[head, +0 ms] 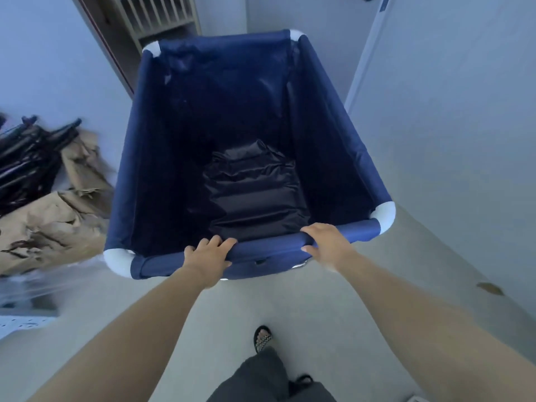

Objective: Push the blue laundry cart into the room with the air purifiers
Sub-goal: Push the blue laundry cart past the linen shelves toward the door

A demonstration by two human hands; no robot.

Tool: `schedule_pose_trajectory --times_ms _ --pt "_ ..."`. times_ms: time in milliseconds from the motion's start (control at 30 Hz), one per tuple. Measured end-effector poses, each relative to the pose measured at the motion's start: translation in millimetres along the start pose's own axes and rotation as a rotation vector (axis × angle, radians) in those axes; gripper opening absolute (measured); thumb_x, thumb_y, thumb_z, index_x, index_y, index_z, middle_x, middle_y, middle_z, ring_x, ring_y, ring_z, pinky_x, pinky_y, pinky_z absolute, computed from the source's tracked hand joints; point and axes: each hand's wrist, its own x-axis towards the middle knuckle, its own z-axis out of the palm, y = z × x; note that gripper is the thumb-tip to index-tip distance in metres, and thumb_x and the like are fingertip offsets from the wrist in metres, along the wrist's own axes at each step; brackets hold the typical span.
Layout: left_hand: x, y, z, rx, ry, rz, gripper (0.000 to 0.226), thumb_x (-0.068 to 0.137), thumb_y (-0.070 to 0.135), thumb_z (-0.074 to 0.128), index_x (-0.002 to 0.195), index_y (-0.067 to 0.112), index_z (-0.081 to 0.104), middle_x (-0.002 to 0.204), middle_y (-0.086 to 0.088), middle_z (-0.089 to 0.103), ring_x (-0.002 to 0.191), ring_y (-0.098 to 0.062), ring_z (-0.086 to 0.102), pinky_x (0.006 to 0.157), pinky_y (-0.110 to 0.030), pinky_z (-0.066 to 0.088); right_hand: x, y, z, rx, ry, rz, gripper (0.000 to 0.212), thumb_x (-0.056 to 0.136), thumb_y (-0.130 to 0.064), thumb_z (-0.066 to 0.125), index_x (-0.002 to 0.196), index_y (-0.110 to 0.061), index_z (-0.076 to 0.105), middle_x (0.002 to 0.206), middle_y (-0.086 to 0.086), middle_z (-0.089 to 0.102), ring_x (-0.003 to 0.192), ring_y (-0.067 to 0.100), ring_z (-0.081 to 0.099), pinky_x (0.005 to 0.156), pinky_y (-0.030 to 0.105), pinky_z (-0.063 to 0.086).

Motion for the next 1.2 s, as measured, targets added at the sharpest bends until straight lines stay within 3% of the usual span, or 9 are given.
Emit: schedule_pose_trajectory --times_ms 233,467,667,1033,1200 --pt "44 55 -32 -0.055 -0.165 0.050 0.052 0.099 0.033 0.040 0.143 0.032 0.013 0.135 -0.004 0.034 0.122 -0.026 0.036 0.097 -0.048 0.035 25 64 -43 -0.056 -0.050 -0.019 0.040 0.093 -0.024 0.052 0.131 -0.013 0.049 0.127 0.009 0.053 0.119 0.024 0.045 0.096 0.031 0.037" --pt "64 98 -44 -0.092 -0.148 -0.034 0.052 0.098 0.032 0.041 0.142 0.033 0.013 0.134 -0.004 0.034 0.119 -0.025 0.036 0.097 -0.047 0.035 54 109 -71 -0.173 -0.102 -0.104 0.038 0.092 -0.035 0.053 0.124 -0.014 0.052 0.122 0.008 0.056 0.115 0.025 0.048 0.092 0.030 0.036" --pt "76 133 -52 -0.085 -0.108 -0.158 0.053 0.098 0.034 0.041 0.143 0.034 0.013 0.133 -0.002 0.036 0.116 -0.026 0.041 0.094 -0.039 0.036 73 159 -87 -0.311 -0.118 -0.308 0.044 0.095 -0.046 0.042 0.131 -0.020 0.041 0.123 0.005 0.053 0.111 0.025 0.048 0.097 0.038 0.033" --pt "100 242 -52 -0.234 0.039 -0.415 0.050 0.097 0.027 0.042 0.141 0.035 0.019 0.130 0.002 0.037 0.118 -0.025 0.039 0.107 -0.044 0.025 101 251 -129 -0.326 -0.176 -0.448 0.050 0.091 -0.056 0.040 0.129 -0.023 0.042 0.121 0.001 0.052 0.108 0.024 0.049 0.098 0.040 0.032" --pt "109 280 -60 -0.295 0.024 -0.432 0.050 0.097 0.025 0.043 0.140 0.035 0.020 0.132 0.002 0.037 0.119 -0.026 0.038 0.108 -0.046 0.023 105 291 -138 -0.434 -0.168 -0.519 0.049 0.093 -0.044 0.047 0.134 -0.022 0.034 0.121 0.004 0.048 0.108 0.025 0.047 0.098 0.039 0.033"
